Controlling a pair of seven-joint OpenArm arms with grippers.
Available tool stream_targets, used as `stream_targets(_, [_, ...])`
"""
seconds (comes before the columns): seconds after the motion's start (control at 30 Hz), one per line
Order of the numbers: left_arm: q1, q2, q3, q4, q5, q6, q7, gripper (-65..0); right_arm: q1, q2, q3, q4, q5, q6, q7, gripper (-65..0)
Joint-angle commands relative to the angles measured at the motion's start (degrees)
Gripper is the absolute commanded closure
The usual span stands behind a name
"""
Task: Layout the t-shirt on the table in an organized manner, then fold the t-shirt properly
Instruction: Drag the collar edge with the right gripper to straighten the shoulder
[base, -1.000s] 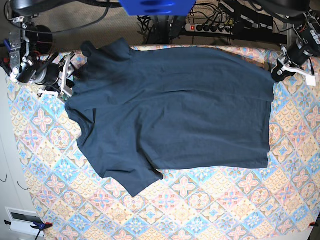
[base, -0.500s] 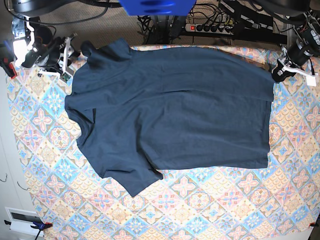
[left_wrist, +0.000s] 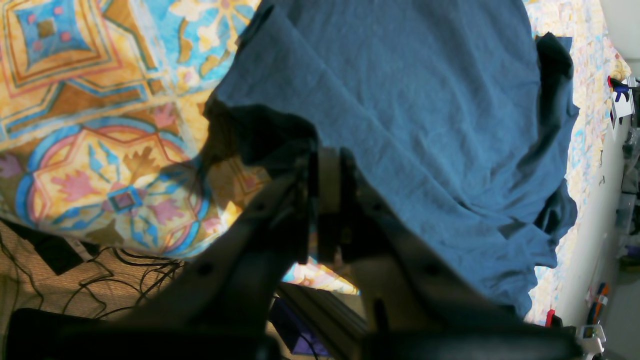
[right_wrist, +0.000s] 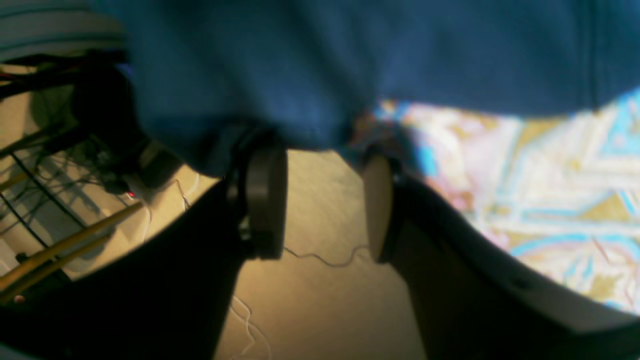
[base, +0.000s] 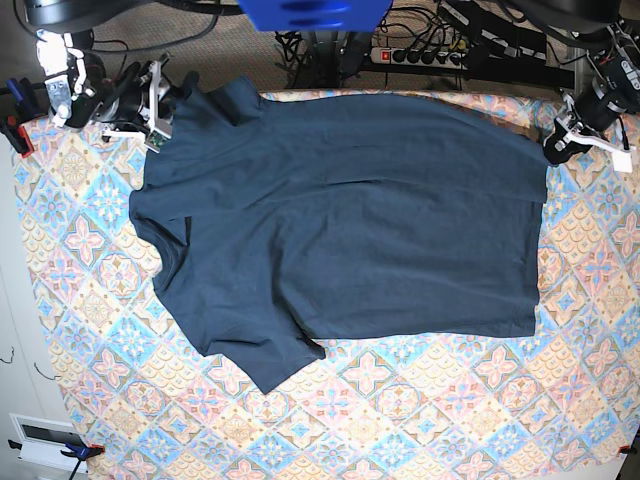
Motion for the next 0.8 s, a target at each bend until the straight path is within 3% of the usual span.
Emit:
stream_targets(0.0, [0.14, -1.03, -0.39, 0.74, -0.98, -0.23, -0.59, 0.0, 0.24, 1.16, 0.73, 0.96, 0.41, 0.14, 0.36, -24.3])
stream_targets(0.17, [0.14, -1.12, -0.39, 0.74, -0.98, -0.23, -0.59, 0.0, 2.35, -1.04, 0.82, 1.14, 0.41, 0.14, 0.00, -24.4])
stream_targets(0.33, [0.22, -1.21, -0.39, 0.74, -0.98, -0.23, -0.59, 0.0, 3.67, -1.22, 0.99, 1.40, 0.68, 0.14, 0.36, -24.3])
stream_targets(0.53, [0.22, -1.21, -0.39, 0.74, -0.98, -0.23, -0.59, 0.0, 3.76, -1.22, 3.54, 2.37, -0.91, 0.14, 5.37, -24.3])
stream_targets(0.67, [0.14, -1.21, -0.39, 0.74, -0.98, -0.23, -0.59, 0.0, 3.76, -1.22, 3.45, 3.25, -3.81, 0.14, 9.06, -24.3])
stream_targets(0.77, [0.14, -1.21, -0.39, 0.74, -0.98, -0.23, -0.59, 0.0, 3.50, -1.22, 3.28, 4.66, -9.35, 0.14, 10.91, -24.3])
